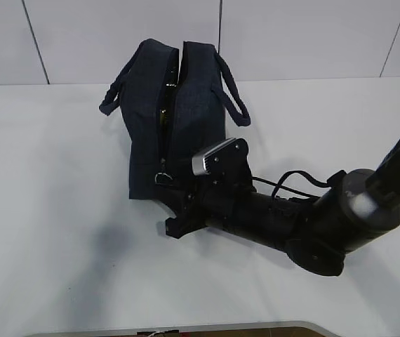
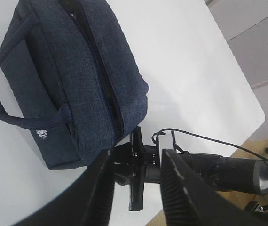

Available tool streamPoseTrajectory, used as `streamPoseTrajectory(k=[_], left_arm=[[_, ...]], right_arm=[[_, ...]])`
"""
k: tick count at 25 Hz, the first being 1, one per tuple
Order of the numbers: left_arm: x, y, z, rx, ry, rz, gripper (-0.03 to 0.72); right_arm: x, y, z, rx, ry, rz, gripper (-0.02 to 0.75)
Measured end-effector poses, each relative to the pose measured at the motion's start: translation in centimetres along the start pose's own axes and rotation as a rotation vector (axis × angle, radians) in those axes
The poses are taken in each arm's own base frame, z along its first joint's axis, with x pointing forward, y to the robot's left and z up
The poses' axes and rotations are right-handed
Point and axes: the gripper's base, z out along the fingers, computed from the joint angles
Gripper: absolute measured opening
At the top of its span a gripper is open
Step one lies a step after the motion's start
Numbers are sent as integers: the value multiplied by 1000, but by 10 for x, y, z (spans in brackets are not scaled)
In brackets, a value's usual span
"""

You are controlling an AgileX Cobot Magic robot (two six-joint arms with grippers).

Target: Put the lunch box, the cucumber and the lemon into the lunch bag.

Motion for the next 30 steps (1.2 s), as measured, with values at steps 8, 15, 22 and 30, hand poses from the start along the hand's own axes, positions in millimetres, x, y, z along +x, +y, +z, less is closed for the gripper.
streamPoseTrajectory(k=[8, 15, 22, 30], left_arm=[[0, 0, 0, -2, 0, 1, 238], [0, 0, 0, -5, 1, 2, 238], [2, 9, -1, -104, 18, 21, 238], [30, 39, 28, -168, 169, -52, 238]], right_arm=[[2, -1, 0, 7, 21, 28, 5], [3, 1, 0, -10, 32, 99, 5], [-18, 6, -6, -21, 68, 71, 5], [-48, 10, -17, 5, 122, 33, 5]])
